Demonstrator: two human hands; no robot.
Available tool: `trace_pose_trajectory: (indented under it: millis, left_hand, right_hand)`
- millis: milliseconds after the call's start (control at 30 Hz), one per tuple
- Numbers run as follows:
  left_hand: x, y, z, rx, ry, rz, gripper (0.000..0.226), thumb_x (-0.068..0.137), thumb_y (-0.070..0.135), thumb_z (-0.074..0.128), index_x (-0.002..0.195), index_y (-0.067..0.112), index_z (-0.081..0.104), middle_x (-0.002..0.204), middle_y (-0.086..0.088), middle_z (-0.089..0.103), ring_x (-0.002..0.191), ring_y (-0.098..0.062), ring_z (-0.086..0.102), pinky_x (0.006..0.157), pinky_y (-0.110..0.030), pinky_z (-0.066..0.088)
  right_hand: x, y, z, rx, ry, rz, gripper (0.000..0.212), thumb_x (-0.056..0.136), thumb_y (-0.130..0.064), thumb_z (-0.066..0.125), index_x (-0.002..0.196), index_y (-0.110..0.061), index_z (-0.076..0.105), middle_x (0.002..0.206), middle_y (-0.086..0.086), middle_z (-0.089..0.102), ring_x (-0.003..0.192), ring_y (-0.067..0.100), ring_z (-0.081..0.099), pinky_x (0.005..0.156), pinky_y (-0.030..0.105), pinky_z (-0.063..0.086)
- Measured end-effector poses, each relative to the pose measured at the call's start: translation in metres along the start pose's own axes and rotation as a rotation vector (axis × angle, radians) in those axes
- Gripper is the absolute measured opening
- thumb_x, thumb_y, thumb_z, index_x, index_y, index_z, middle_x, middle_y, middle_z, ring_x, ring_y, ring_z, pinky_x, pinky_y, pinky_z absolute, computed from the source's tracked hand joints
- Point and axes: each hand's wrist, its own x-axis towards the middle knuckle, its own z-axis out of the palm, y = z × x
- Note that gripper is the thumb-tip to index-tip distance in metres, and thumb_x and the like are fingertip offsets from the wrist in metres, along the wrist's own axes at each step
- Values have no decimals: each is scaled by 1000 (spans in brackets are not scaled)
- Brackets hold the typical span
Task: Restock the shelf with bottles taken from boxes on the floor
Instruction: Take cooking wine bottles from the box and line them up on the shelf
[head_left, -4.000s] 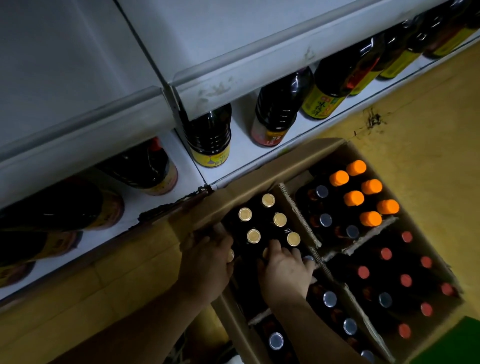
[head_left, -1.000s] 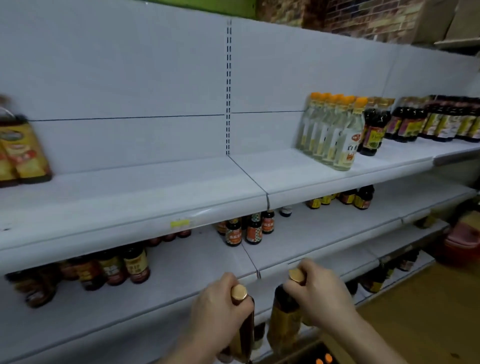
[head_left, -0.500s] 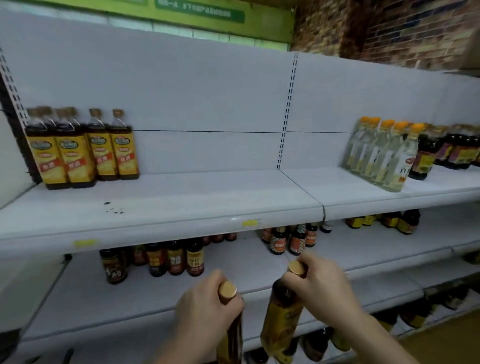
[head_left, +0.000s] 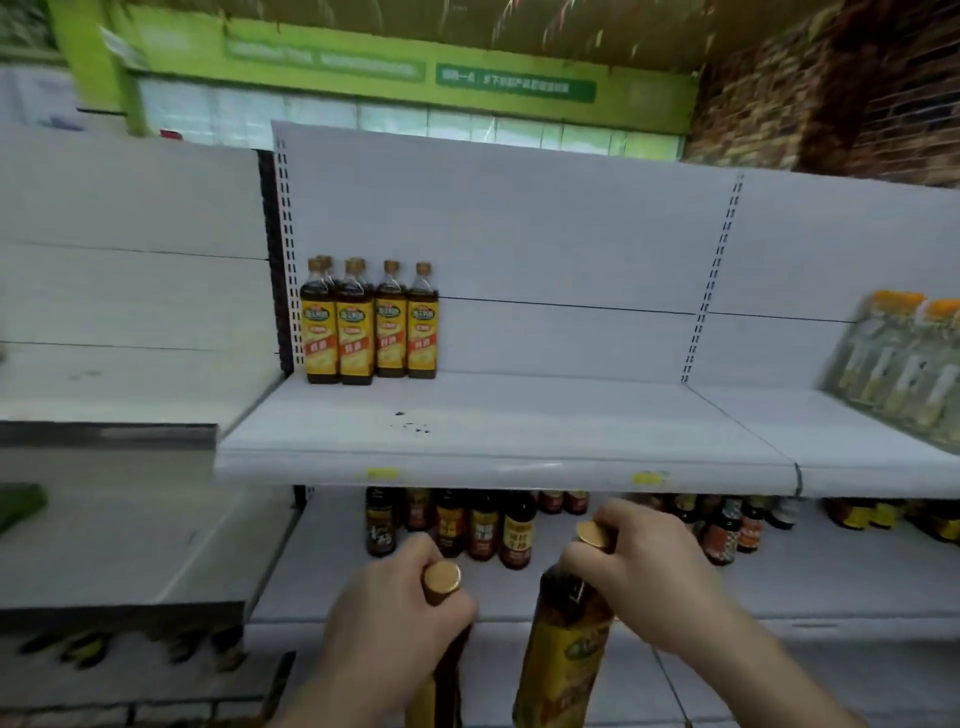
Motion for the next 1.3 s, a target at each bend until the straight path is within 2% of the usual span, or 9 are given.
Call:
trace_pose_trajectory:
  millis: [200,333,533,700,800,933,1133,1200,1300]
  left_hand:
    - [-4,-16,-58,7,127,-12,24,73,47,69,78,29,52,70,3,60,65,-11,57,59,-34,44]
    - [-3,-16,-88,14,227,10,22,72,42,71,74,27,55,69,4,61,64,-8,56,57,-32,43]
    - [7,-14,-124,59,315,5,22,72,46,71,78,29,58,68,6,62,65,-9,59,56,-34,49]
    - [27,-3,-137,66,376,3,20,71,45,73,79,32,60,73,13,64,65,-8,60,59,-40,54]
    - [45,8,-141,61,386,10,18,72,41,76,78,31,62,69,13,63,61,-6,57,54,-29,47]
    - [72,28,-147,79,398,23,15,74,37,78,76,27,67,71,13,65,63,-4,59,51,-18,40]
    - [112,68,-152,70,424,95,12,76,31,80,74,23,71,71,-2,68,61,-15,61,56,-28,45]
    - [128,79,-153,34,441,120,13,79,27,81,74,20,72,65,-4,66,54,-16,60,56,-34,50]
    - [154,93,-157,51,488,119,14,81,26,81,72,18,72,58,4,63,48,-4,54,51,-25,43]
  right_hand:
    - [13,-58,12,49,7,-132,36,79,-39,71,67,-13,49,56,-3,41,52,12,36,52,32,27]
    - [31,-88,17,69,-18,-197,33,80,-40,70,71,-11,57,64,7,56,57,15,46,54,32,33]
    - [59,-121,15,89,-9,-285,32,77,-35,71,68,-9,55,64,6,61,54,19,48,54,34,38]
    - [89,-133,9,121,-26,-308,31,76,-36,71,68,-9,57,60,3,57,52,12,45,53,32,38]
    - [112,-136,2,134,-33,-322,31,75,-37,72,73,-8,62,57,-2,54,52,11,46,52,30,37]
    - [145,-137,-11,163,-44,-359,31,72,-40,72,70,-11,61,61,9,61,52,13,48,52,31,38]
    - [191,-132,-32,174,-91,-430,31,72,-40,72,62,-16,56,45,-8,46,38,5,40,40,20,31]
    - [207,-131,-40,162,-68,-441,30,73,-41,72,62,-17,58,45,-9,47,42,5,43,41,21,32]
    - [228,-132,-50,178,-33,-445,29,76,-42,73,65,-18,62,54,-5,55,55,13,53,47,25,38]
